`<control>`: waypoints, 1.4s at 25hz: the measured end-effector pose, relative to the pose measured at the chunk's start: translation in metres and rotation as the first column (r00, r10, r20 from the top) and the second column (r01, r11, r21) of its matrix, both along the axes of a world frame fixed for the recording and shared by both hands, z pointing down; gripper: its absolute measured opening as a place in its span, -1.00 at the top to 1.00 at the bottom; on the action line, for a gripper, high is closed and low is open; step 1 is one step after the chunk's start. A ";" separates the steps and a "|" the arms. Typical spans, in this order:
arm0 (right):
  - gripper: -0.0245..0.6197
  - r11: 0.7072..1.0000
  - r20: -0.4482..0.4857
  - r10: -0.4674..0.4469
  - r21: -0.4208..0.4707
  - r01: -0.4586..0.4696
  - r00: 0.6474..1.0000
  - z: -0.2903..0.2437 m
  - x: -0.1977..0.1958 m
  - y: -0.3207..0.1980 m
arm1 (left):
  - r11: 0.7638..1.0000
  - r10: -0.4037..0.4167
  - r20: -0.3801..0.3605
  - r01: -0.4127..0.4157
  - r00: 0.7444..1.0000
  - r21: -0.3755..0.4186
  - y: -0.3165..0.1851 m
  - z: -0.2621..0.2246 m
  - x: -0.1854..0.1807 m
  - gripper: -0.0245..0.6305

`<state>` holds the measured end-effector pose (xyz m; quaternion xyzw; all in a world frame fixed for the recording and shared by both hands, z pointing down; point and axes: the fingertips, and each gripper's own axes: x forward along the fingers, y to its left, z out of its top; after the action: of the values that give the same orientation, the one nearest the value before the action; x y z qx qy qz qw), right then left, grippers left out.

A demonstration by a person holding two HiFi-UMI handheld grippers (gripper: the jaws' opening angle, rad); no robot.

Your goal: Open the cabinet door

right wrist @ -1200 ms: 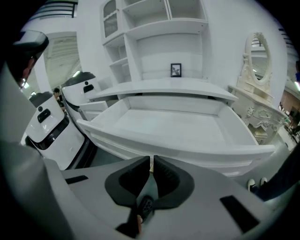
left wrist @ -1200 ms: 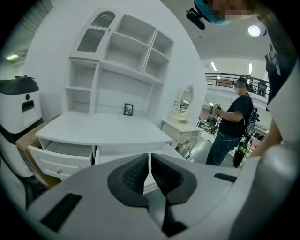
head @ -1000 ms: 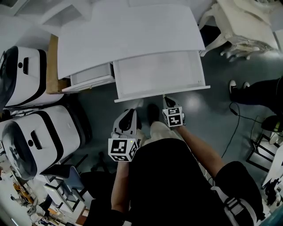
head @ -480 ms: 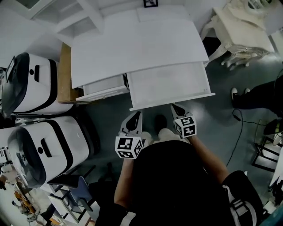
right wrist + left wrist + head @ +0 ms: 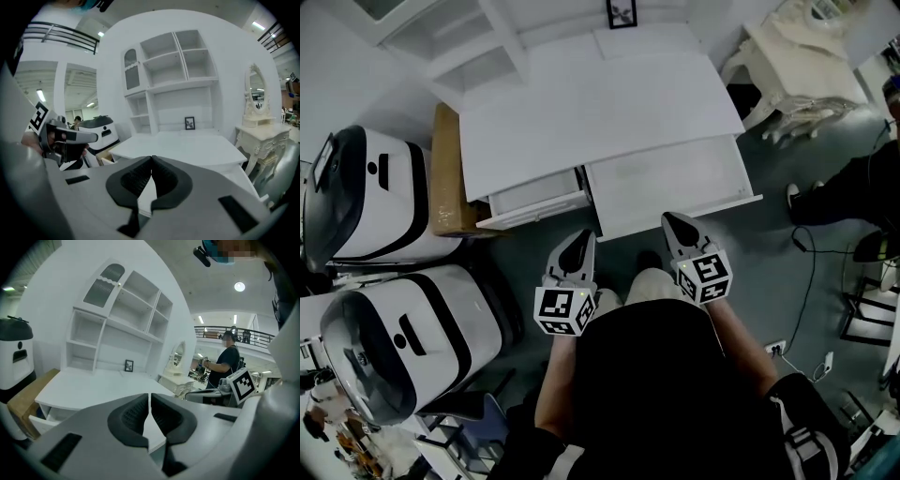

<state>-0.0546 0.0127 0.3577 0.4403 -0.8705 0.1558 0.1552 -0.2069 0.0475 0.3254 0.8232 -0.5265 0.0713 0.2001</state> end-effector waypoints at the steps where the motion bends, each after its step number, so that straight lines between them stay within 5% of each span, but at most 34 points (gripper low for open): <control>1: 0.88 1.000 0.011 0.001 0.020 -0.001 1.000 -0.010 -0.007 0.000 | 1.000 0.005 -0.001 -0.005 1.000 0.010 0.000 -0.003 -0.006 0.82; 13: 0.88 0.982 0.139 -0.013 0.186 -0.013 0.990 -0.100 -0.052 0.022 | 0.996 0.033 -0.006 -0.032 0.999 0.088 0.014 -0.039 -0.061 0.82; 23: 0.89 0.984 0.216 0.004 0.175 -0.043 0.976 -0.111 -0.048 0.037 | 0.994 0.061 -0.008 -0.060 0.998 0.088 0.024 -0.043 -0.062 0.82; 35: 0.89 0.987 0.206 0.005 0.158 -0.039 0.979 -0.101 -0.051 0.048 | 0.993 0.084 0.001 -0.084 0.996 0.085 0.028 -0.038 -0.061 0.82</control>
<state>-0.1054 0.0606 0.2566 0.4427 -0.8866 0.1310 0.0268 -0.2679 0.0751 0.2870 0.8525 -0.4937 0.0564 0.1624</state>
